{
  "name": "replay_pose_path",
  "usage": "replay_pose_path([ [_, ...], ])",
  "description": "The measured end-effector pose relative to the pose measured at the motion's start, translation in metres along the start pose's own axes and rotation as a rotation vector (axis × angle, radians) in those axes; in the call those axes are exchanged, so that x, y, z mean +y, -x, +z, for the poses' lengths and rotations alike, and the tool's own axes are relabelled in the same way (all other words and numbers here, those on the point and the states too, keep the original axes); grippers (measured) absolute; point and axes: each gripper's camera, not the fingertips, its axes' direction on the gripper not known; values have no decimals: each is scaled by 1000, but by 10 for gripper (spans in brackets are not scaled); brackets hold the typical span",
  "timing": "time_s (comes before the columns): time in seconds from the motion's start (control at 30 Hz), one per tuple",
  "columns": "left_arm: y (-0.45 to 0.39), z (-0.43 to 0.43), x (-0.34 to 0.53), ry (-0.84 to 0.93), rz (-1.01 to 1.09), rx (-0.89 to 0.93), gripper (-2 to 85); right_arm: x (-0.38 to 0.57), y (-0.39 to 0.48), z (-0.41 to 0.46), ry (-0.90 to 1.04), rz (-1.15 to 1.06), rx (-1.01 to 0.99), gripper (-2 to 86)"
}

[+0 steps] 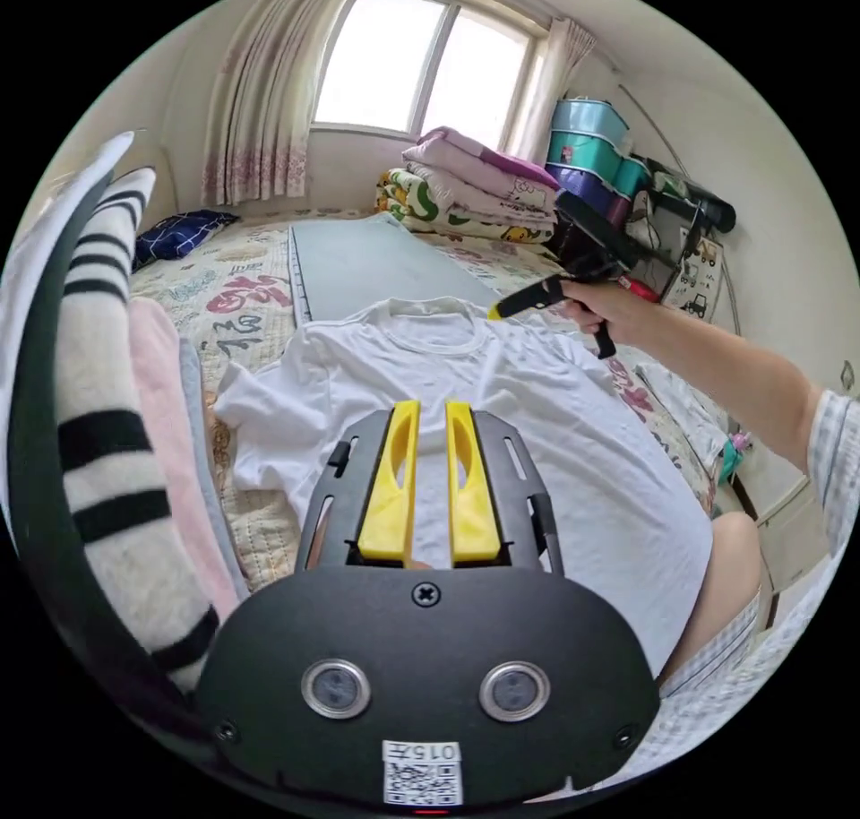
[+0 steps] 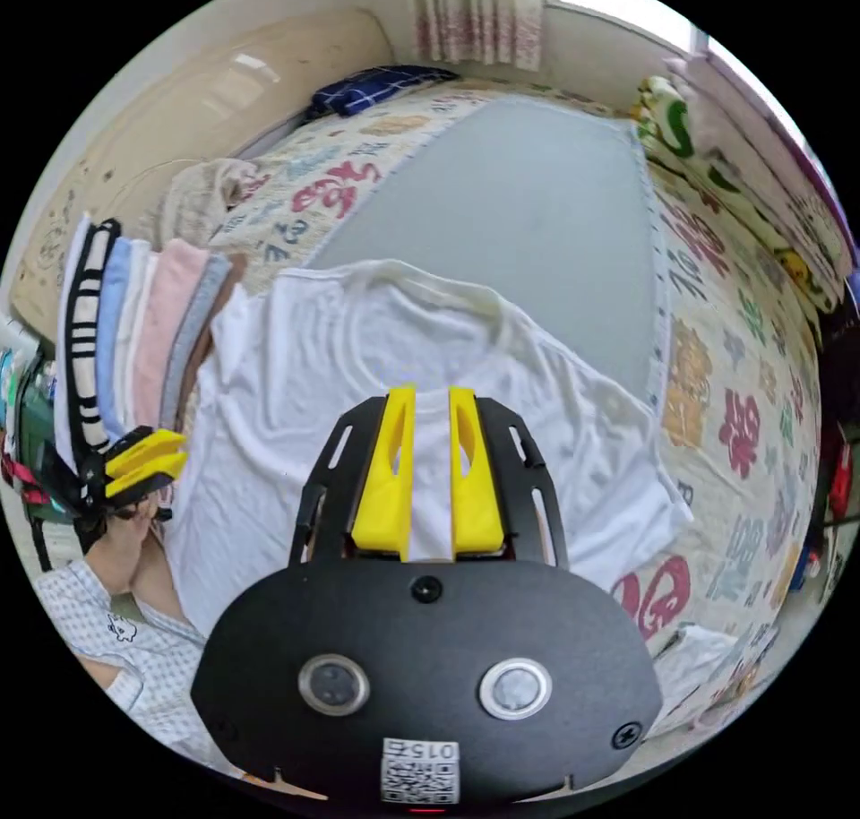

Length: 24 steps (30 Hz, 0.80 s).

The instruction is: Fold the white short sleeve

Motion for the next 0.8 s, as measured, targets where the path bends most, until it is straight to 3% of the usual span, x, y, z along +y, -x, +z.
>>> replay_pose_path([
  [0.1,24,43,-62,-16,-116,-13,34,9,-45,14,-22,111,-32,69],
  [0.23,77,78,-102,-96,-297,-277,8,-7,-65,32,-35,160,36,65],
  [0.3,76,87,-103,-71,-302,-261,6,-13,-70,35,-56,176,73,58],
  [0.5,-28,48,-46,-147,-52,-235,50,-11,-77,21,-103,170,21,55],
  [0.57,-63,27,-32,-155,58,31,74,-4,-82,11,-102,178,-7,51],
  [0.63,-101,21,-30,-115,147,171,76,0,-85,2,-97,181,-25,50],
  [0.8,-136,63,-91,-120,229,47,72,3,-82,-25,-92,186,7,50],
])
